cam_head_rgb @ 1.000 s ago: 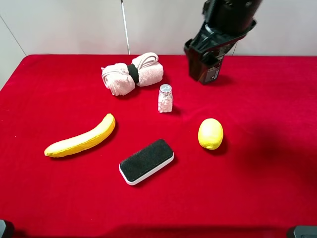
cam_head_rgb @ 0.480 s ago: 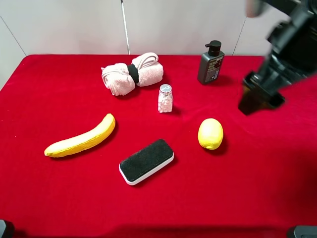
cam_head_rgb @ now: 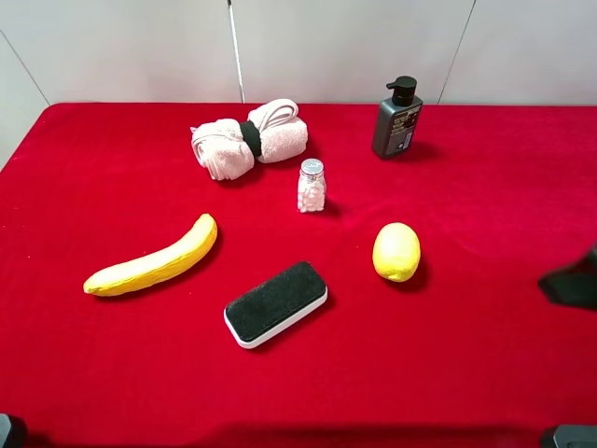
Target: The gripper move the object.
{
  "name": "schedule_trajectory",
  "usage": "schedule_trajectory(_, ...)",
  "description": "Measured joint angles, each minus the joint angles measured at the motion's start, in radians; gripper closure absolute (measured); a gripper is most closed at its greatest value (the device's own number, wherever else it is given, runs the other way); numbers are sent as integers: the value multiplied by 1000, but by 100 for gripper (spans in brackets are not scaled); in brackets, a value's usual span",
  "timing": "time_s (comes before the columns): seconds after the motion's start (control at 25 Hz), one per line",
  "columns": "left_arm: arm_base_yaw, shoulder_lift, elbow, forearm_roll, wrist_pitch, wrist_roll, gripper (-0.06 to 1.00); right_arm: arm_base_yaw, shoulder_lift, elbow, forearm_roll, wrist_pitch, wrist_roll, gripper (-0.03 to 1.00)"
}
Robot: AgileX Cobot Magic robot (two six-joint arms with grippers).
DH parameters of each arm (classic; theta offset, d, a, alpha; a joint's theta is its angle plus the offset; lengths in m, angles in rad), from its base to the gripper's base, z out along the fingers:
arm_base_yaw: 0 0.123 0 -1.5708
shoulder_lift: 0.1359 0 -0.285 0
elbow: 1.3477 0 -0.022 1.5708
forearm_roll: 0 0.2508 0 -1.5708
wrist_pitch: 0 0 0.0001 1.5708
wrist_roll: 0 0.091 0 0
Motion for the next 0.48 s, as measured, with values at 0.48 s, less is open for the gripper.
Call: schedule_trajectory(0.48, 0, 0, 0, 0, 0, 0, 7, 0, -332, 172, 18, -72, 8, 27)
